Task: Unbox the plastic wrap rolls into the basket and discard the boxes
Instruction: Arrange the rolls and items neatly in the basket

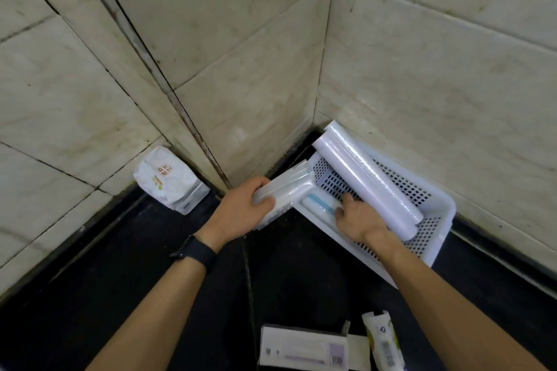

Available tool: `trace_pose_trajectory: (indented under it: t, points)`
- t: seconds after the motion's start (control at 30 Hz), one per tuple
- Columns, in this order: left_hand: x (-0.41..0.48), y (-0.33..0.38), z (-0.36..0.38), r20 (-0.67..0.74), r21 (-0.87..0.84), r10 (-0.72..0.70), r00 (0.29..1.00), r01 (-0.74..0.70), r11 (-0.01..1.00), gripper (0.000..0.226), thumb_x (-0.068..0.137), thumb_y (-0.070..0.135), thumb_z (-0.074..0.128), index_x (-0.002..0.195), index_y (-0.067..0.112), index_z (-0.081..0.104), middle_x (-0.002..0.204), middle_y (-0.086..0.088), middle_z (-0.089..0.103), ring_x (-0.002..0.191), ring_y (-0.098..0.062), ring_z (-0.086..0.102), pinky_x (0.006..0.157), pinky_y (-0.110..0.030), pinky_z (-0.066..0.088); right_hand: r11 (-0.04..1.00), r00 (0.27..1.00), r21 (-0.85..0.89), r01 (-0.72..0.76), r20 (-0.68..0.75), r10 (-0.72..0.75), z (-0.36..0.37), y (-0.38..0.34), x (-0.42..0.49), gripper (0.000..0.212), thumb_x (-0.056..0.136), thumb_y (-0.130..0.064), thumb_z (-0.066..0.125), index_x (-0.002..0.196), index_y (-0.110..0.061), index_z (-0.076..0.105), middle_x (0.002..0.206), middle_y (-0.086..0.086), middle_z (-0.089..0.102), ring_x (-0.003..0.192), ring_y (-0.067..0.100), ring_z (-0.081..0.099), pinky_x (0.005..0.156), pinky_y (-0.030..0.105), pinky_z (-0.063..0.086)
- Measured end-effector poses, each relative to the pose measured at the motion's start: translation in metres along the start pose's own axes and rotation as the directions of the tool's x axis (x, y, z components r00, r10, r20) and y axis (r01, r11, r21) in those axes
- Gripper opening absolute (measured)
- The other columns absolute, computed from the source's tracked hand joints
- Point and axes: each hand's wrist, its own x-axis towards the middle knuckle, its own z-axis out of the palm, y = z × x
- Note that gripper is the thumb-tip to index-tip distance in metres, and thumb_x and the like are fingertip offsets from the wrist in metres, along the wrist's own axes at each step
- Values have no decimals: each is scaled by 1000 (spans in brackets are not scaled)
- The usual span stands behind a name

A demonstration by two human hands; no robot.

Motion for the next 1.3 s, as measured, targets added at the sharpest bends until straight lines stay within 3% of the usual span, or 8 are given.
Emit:
trace_pose_trajectory:
  t: [0.07,0.17,0.43,0.57,0.73,0.9,1.0,1.3]
  points:
    - [1,2,0,6,1,13,1000,-13,1000,16,94,33,58,110,30,58,96,13,63,84,-1,59,72,-22,47,999,999,-40,17,-27,-18,3,0,1,33,97,-23,46,128,-12,48,76,1,60,59,17,53,62,30,43]
    - [5,4,2,22,18,34,999,-34,999,15,93,30,59,108,31,58,95,15,62,84,1,58,70,-15,44,996,998,-72,56,-39,-58,10,1,0,35,95,-18,53,130,-14,54,115,10,66,92,26,65,82,31,49]
    - [36,37,34,216,218,42,975,-90,972,3,86,30,52,88,28,53,83,6,61,75,-17,60,65,-35,49,964,990,246,99,-122,-70,4,22,-30,49,99,-33,53,145,-15,48,139,9,58,121,26,59,107,34,43]
    - [66,57,52,311,316,40,950,-143,938,14,82,31,53,71,31,44,74,7,56,71,-17,57,58,-31,41,923,938,378,74,-340,64,5,53,-83,40,95,-30,60,135,-25,58,142,-3,52,126,18,52,105,28,41]
    - [96,68,80,416,516,68,907,-297,803,16,79,31,57,70,18,56,73,-2,60,69,-23,58,57,-36,42,909,795,379,-175,-490,358,17,93,-124,66,88,-33,69,145,-13,40,151,15,37,138,36,31,110,51,37]
    - [110,64,107,514,651,14,858,-400,645,26,78,33,55,94,23,74,94,-5,66,86,-24,59,74,-31,50,786,844,579,-218,-293,449,31,99,-118,86,95,-32,58,159,-13,3,165,15,8,148,37,15,118,50,27]
    - [111,56,120,525,707,-27,851,-417,571,44,84,31,53,128,32,59,119,-5,59,109,-26,53,90,-35,46,725,849,675,-137,-296,437,37,97,-114,86,97,-22,53,158,-17,-7,167,7,3,151,30,16,120,43,26]
    - [110,65,147,582,635,-106,806,-370,678,55,91,26,46,146,30,45,146,-4,48,126,-26,50,104,-38,43,702,869,708,-76,-298,394,49,106,-111,91,99,-27,47,153,-31,-26,168,-8,-5,138,17,37,85,21,46]
